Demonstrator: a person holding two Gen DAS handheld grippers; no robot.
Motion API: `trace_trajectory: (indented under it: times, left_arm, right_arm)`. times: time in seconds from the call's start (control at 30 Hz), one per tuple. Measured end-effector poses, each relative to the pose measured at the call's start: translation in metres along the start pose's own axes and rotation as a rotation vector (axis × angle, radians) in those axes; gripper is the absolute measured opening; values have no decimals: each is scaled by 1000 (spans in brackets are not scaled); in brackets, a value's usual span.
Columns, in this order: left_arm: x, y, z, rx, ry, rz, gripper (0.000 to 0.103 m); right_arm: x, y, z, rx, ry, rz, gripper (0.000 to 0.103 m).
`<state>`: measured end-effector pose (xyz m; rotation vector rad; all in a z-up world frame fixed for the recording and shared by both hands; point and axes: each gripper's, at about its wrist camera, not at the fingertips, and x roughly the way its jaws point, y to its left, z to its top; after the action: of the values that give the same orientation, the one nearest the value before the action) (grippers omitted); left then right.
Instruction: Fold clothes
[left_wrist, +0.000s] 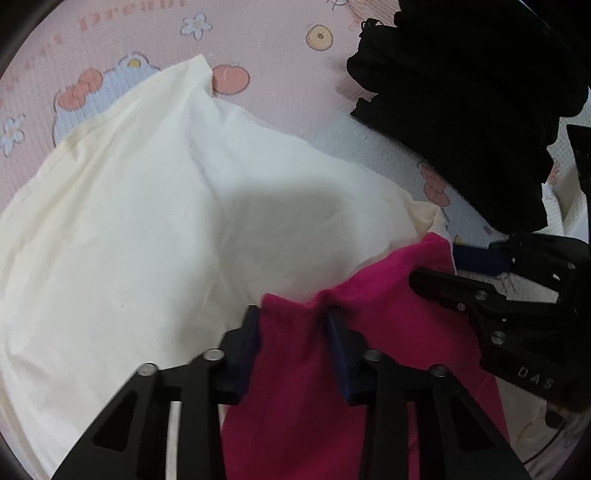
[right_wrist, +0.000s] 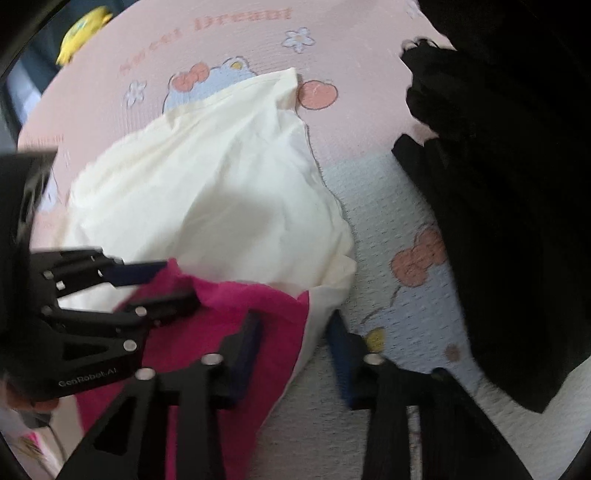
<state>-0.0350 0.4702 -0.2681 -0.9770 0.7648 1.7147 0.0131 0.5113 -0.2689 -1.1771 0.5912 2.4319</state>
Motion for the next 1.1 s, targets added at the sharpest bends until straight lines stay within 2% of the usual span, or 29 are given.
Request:
trace_trajectory:
  times: [0.17, 0.33, 0.5, 0.63, 0.7, 0.77, 0.83, 0.9, 0.93, 1.0, 1.03, 1.1]
  left_arm:
    - [-3, -2, 9, -12, -12, 24, 15]
    - [-15, -9, 24, 68, -56, 59, 15]
    - [-5, -14, 30, 121, -22, 77, 15]
    - [6, -23, 23, 198, 7, 142, 16]
    - [4, -27, 23, 221, -4, 164, 17]
    - [-1, -26, 25, 212, -11, 158, 18]
    - [-4, -16, 30, 146, 13, 117, 19]
    - [-7, -2, 35, 44, 44, 68, 24]
    - [-10, 5, 36, 4, 51, 52, 30]
    - [-23, 18, 33, -81, 50, 42, 46]
    - [-30, 25, 31, -114, 41, 48, 58]
    - [-42, 31, 26, -134, 26, 62, 61]
  right_arm:
    - [-3, -3, -1, 25, -26, -3, 12]
    - [-6, -4, 1, 39, -43, -16, 11]
    - [-6, -8, 2, 71, -31, -27, 11]
    - [-2, -8, 1, 85, -23, -40, 11]
    - [-3, -8, 0, 83, -25, -44, 11]
    - [-3, -7, 0, 80, -24, -52, 11]
    - [-5, -9, -1, 86, -21, -53, 11]
    - [-8, -10, 0, 99, -23, -54, 17]
    - [-10, -10, 0, 106, -24, -54, 20]
    - [-14, -11, 0, 119, -27, -54, 36]
    - [-17, -12, 0, 123, -34, -51, 40]
    - [-23, -14, 0, 137, -44, -50, 49]
